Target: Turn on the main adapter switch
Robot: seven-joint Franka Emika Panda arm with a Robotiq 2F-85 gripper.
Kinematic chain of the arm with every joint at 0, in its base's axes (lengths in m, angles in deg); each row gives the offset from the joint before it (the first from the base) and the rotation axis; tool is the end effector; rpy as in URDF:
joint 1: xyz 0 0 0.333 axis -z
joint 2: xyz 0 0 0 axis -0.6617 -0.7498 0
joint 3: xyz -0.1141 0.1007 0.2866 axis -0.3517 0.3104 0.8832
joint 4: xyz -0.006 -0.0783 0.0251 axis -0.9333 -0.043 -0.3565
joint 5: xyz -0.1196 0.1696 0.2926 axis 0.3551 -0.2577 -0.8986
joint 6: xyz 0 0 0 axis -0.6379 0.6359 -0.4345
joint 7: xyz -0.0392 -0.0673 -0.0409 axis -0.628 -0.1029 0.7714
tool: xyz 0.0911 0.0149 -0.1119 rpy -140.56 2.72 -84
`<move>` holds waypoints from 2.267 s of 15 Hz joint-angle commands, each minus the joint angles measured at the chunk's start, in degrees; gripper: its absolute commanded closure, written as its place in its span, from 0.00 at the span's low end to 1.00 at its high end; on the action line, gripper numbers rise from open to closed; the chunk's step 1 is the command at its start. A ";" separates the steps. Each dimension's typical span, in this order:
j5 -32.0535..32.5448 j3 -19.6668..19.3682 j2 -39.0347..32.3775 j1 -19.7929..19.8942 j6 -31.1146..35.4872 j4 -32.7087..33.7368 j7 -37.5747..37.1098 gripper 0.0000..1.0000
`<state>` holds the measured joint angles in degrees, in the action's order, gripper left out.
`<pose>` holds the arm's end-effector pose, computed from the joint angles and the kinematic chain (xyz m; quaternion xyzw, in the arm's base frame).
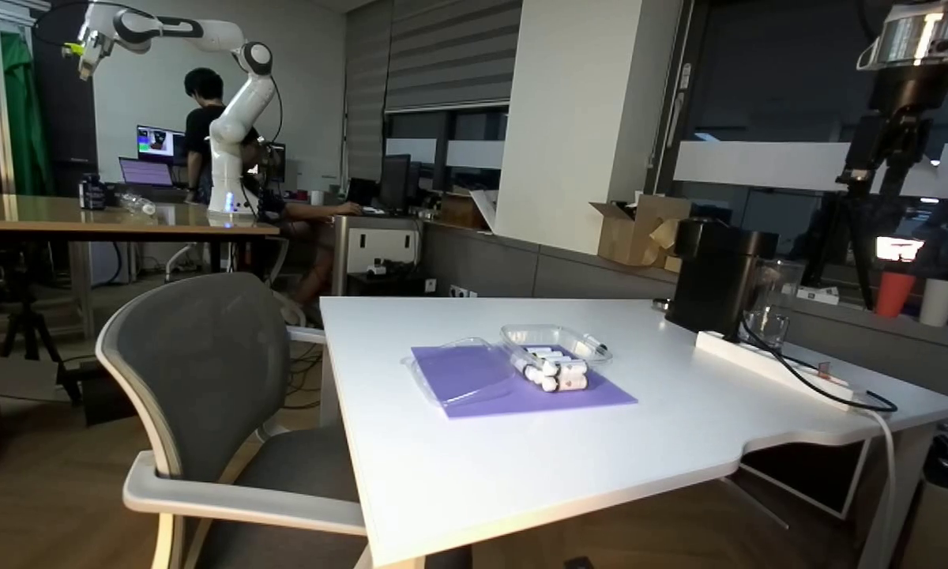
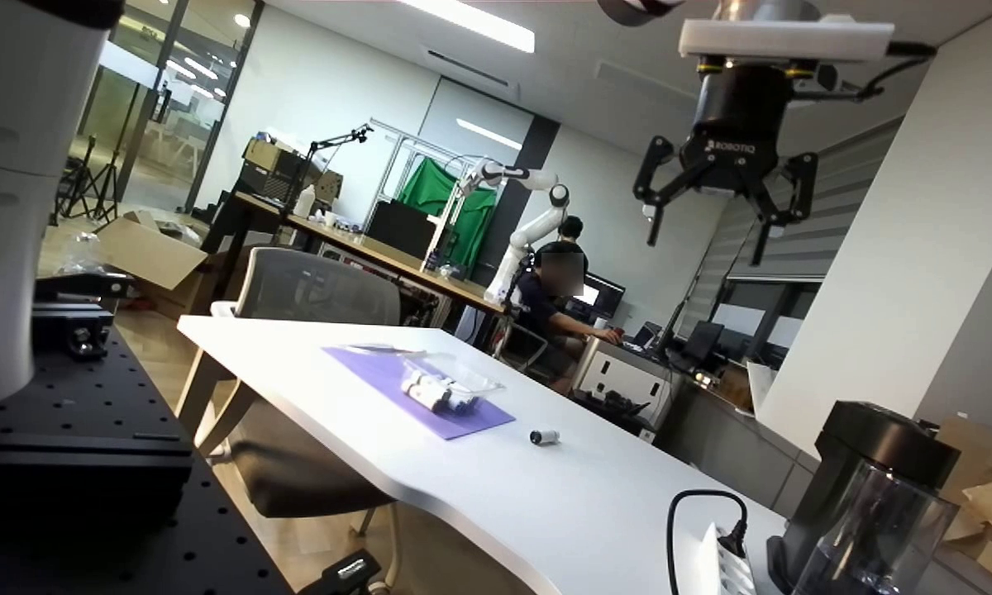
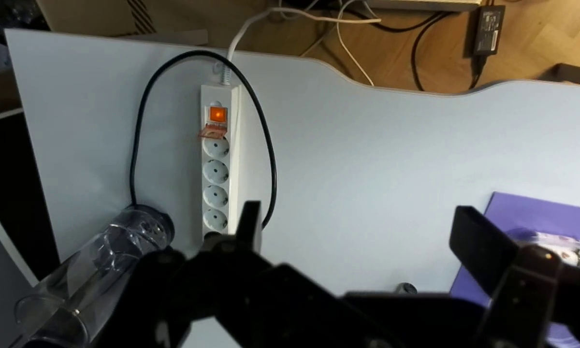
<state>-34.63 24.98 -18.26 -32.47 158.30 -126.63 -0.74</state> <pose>0.3988 -0.2782 0.4302 0.9883 0.1194 0.0538 0.0782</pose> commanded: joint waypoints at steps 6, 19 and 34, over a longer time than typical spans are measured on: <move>-9.10 4.36 -27.78 8.99 -12.71 28.89 4.89 0.00; -14.06 8.75 -31.76 15.59 -9.03 30.84 10.12 0.00; -19.94 17.23 -56.37 29.53 -10.12 50.46 13.79 1.00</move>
<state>-54.67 40.42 -70.21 -5.02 151.74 -83.14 12.65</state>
